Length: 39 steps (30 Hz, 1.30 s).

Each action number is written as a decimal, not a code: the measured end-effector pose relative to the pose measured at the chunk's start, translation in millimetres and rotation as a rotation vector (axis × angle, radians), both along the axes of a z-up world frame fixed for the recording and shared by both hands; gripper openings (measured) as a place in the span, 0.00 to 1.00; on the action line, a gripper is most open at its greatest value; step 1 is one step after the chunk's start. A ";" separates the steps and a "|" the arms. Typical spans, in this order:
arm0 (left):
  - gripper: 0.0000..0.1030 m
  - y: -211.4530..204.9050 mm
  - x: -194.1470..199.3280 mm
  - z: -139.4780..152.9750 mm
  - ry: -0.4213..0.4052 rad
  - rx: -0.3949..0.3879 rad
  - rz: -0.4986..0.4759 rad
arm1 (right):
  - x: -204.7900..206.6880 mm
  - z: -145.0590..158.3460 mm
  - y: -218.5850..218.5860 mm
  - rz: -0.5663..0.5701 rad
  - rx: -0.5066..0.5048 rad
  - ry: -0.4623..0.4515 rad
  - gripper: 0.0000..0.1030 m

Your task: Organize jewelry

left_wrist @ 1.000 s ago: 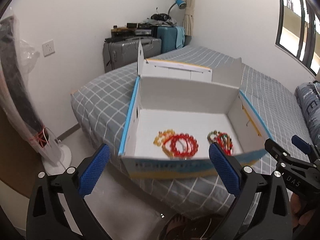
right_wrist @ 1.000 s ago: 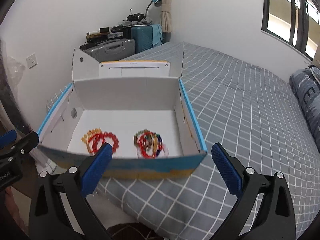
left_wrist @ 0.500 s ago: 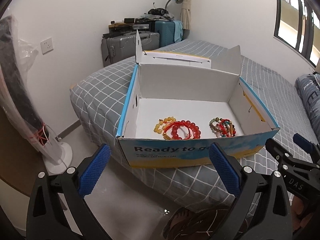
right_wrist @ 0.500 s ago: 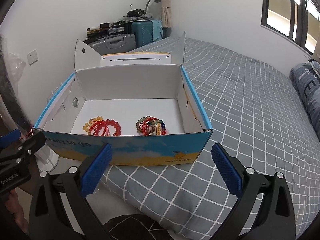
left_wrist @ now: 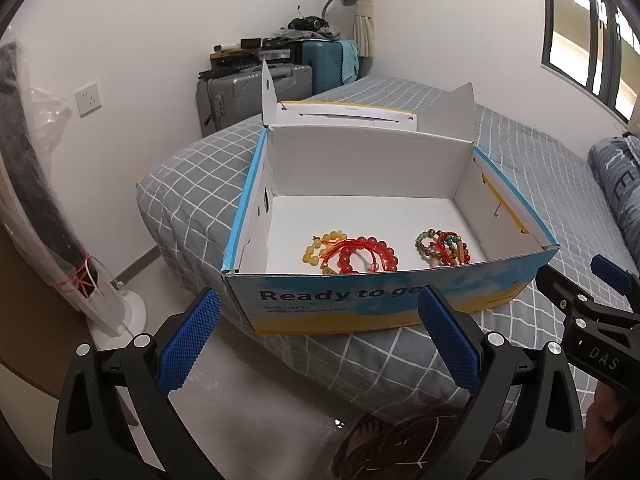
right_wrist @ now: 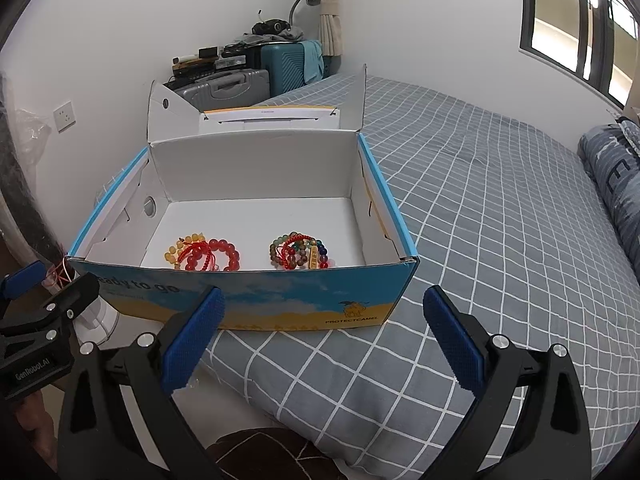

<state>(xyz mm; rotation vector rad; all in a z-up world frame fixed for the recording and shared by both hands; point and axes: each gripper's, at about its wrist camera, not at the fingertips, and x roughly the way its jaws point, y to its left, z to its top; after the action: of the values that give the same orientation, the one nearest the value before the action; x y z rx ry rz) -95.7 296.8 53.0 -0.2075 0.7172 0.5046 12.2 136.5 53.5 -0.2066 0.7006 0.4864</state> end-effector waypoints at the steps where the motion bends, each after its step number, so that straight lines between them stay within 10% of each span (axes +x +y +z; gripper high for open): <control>1: 0.95 -0.7 0.5 0.2 -0.002 0.001 -0.006 | 0.0 -0.2 0.1 0.001 -0.001 0.001 0.93; 39: 0.95 -3.1 5.7 3.6 -0.006 0.011 -0.018 | -0.5 -1.7 -6.4 0.017 -0.002 0.015 0.93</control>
<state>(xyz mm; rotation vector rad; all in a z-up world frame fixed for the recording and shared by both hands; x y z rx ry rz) -90.0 293.6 56.6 -0.1922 0.7097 0.4908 11.6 130.0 51.8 -0.2110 0.7149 0.5044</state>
